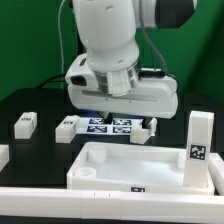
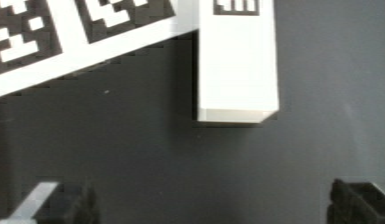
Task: Assemble desk
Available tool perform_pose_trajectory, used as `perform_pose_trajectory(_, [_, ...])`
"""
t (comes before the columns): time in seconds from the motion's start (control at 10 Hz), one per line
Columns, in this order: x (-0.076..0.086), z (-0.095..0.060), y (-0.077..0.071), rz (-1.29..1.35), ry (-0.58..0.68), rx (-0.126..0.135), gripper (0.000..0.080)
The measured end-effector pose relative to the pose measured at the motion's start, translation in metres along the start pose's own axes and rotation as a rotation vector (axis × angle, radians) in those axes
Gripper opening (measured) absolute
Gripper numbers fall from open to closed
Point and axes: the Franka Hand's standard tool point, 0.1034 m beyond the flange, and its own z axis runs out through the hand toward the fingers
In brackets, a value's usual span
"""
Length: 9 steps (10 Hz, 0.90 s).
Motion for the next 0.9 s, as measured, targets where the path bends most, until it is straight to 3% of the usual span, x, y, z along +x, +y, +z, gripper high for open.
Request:
perform_pose_trajectory(0.3, [-0.008,0.005,-0.001,-0.044,-0.173,-0.004,0.0649])
perform_pose_trajectory(0.5, [-0.005,0.009,0.001,-0.035,-0.269,-0.008,0.0649])
perform_pose_trajectory(0.8, [-0.013,0.019,-0.005,0.008,-0.46,-0.041,0.0649])
perform_pose_trajectory(0.9, [-0.005,0.02,-0.009,0.003,-0.432,-0.045,0.0649])
